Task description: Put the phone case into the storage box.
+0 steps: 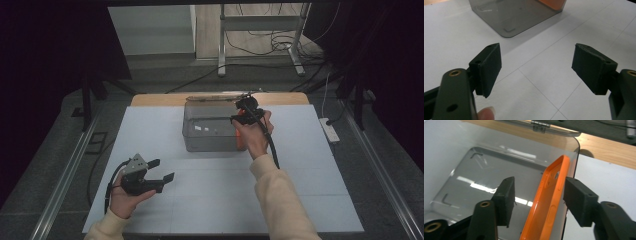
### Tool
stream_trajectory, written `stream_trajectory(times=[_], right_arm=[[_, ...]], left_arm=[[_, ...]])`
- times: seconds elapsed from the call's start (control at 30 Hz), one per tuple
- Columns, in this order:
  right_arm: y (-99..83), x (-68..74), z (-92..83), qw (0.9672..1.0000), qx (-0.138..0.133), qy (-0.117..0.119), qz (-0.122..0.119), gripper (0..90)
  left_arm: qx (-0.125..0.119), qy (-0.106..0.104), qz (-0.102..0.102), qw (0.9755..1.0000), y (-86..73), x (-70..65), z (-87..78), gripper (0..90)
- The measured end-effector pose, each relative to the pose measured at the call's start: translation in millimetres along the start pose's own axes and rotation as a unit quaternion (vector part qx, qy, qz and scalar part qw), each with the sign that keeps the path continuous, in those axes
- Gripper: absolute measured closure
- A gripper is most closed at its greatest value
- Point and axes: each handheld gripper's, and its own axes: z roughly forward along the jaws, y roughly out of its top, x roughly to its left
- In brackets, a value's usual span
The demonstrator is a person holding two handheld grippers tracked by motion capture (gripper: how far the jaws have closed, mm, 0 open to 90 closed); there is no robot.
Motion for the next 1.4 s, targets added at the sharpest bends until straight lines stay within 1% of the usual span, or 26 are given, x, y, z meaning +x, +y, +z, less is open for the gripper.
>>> stream_trajectory(times=[0.07,0.13,0.27,0.33,0.43,0.5,0.6,0.73,0.83,0.97,1.0,1.03,1.13,1.27,1.33,1.4], right_arm=[[-1.9,-4.4,-1.5,0.9999,0.000,0.014,0.003,39.4],[-4.3,-9.2,-4.4,0.9998,-0.004,0.021,0.000,37.4],[-8.7,-15.0,-13.3,0.9988,-0.017,0.045,-0.004,36.5],[-10.8,-15.9,-16.8,0.9983,-0.017,0.054,-0.008,35.9],[-15.4,-18.3,-23.0,0.9964,-0.029,0.079,-0.013,34.7],[-18.8,-19.8,-26.9,0.9953,-0.034,0.089,-0.015,33.1],[-25.0,-21.9,-31.7,0.9927,-0.045,0.110,-0.018,31.5],[-33.6,-25.0,-39.5,0.9897,-0.057,0.129,-0.024,28.5],[-40.4,-27.0,-44.7,0.9872,-0.066,0.141,-0.034,26.5],[-52.3,-29.8,-51.4,0.9830,-0.079,0.159,-0.046,25.7],[-56.8,-31.0,-54.2,0.9817,-0.085,0.162,-0.053,25.7],[-59.8,-31.6,-56.4,0.9809,-0.089,0.164,-0.054,25.6],[-73.4,-35.8,-65.6,0.9767,-0.103,0.178,-0.061,25.1],[-94.3,-44.3,-78.8,0.9717,-0.121,0.191,-0.070,24.2],[-105.2,-49.3,-84.0,0.9705,-0.126,0.192,-0.074,24.3],[-116.5,-54.2,-86.9,0.9704,-0.128,0.190,-0.077,24.5]], left_arm=[[0.002,0.002,-0.002,1.0000,-0.2,0.3,0.6,23.8],[0.003,0.001,-0.004,1.0000,-0.3,0.0,1.1,23.8],[0.005,0.002,-0.003,1.0000,-0.6,-0.6,2.0,23.6],[0.005,0.002,-0.004,1.0000,-0.7,-0.5,2.0,23.6],[0.006,0.003,-0.004,1.0000,-1.1,-0.2,2.1,23.4],[0.006,0.003,-0.005,1.0000,-1.5,-0.3,1.8,23.3],[0.005,0.003,-0.005,1.0000,-1.5,-0.6,1.3,23.3],[0.009,0.004,-0.003,1.0000,-1.7,-0.7,2.2,23.0],[0.009,0.006,-0.003,0.9999,-1.9,-0.2,2.5,22.9],[0.009,0.009,-0.004,0.9999,-2.1,-0.4,3.0,22.9],[0.009,0.009,-0.004,0.9999,-2.2,-0.7,3.1,22.9],[0.009,0.010,-0.004,0.9999,-2.2,-1.1,3.3,22.9],[0.011,0.010,-0.002,0.9999,-2.4,-1.7,4.4,22.9],[0.014,0.007,-0.005,0.9999,-3.0,-1.9,5.9,22.9],[0.015,0.008,-0.005,0.9998,-3.3,-1.9,6.4,22.9],[0.017,0.009,-0.004,0.9998,-3.3,-1.9,6.9,22.9]])
